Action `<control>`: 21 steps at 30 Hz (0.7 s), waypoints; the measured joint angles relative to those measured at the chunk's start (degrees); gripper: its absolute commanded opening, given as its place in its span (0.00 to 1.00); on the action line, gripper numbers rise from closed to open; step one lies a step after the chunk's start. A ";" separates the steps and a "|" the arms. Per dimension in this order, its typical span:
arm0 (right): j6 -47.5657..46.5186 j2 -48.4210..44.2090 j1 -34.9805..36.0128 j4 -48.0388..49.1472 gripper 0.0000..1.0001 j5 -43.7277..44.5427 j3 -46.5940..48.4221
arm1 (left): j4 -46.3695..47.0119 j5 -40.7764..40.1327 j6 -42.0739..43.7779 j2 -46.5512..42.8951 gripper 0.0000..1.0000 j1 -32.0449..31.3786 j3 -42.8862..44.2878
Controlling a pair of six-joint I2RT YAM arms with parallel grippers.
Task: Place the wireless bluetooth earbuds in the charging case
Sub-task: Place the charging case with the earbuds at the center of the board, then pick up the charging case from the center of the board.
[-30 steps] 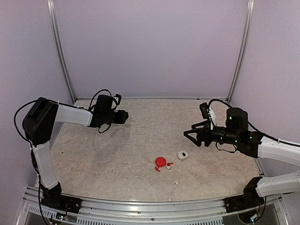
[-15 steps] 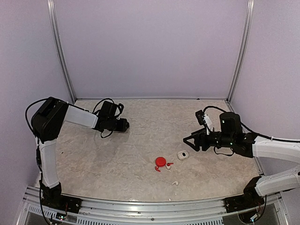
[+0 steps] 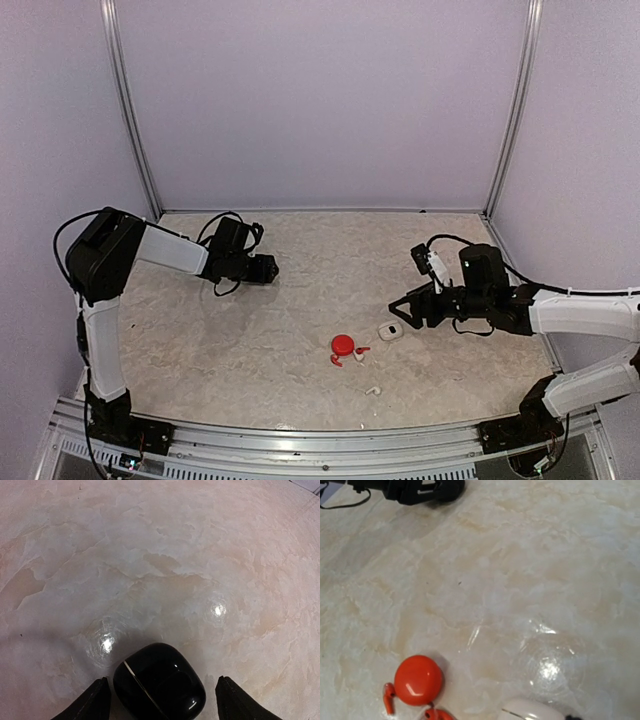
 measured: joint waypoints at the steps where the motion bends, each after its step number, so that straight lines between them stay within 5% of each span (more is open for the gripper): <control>1: 0.00 0.26 0.00 -0.02 0.72 0.02 0.02 | 0.00 0.15 -0.02 -0.13 0.87 0.00 -0.07; 4: -0.07 1.86 0.00 -0.37 0.73 0.00 0.02 | -0.13 -0.37 0.26 -2.36 0.99 -0.63 -1.62; 21: -0.42 13.79 0.04 -2.49 0.76 1.33 1.01 | 2.60 -7.45 4.39 -23.98 0.99 -8.44 -6.23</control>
